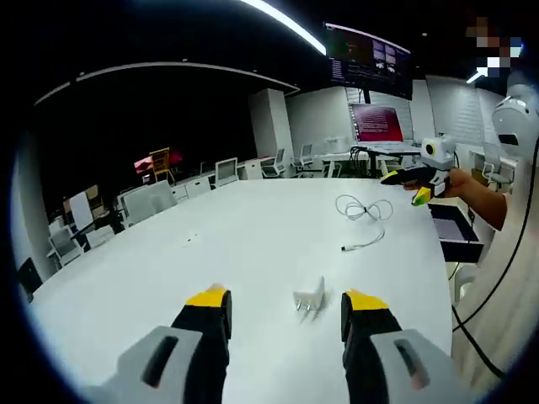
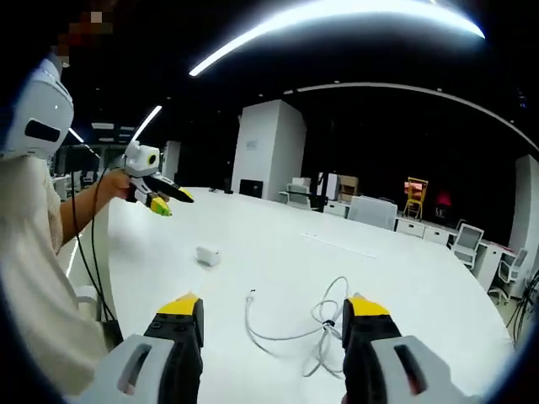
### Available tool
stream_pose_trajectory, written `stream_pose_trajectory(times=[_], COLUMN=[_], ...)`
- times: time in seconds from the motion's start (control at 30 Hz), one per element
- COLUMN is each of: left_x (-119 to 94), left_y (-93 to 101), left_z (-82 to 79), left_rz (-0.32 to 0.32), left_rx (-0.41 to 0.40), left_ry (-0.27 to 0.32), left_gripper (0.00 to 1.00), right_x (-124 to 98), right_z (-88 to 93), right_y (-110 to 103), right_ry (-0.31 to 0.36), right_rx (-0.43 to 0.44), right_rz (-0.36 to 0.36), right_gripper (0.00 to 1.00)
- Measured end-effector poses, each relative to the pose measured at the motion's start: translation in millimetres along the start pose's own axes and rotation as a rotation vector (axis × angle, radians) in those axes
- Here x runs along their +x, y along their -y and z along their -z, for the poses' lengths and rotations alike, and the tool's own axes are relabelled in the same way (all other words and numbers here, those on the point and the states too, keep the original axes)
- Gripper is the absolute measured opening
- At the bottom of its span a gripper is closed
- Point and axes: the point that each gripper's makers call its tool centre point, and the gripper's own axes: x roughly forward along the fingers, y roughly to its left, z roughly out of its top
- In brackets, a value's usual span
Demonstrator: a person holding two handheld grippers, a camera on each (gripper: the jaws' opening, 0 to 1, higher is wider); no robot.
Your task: Plug the desk Type‑C cable into the charger adapter.
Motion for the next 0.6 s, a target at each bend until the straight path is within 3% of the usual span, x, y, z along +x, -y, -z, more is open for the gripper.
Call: stream_pose_trajectory(times=[0.6], left_x=[57], left_y=[17.9], left_z=[9.3], left_rz=[0.174], left_rx=[0.078], left_ry=[-0.215], left_gripper=[0.55], right_x=[-4], right_z=[-3.8], right_y=[-10], right_ry=[0.008], right_rx=[-0.002], right_rz=[0.016], right_gripper=[0.67])
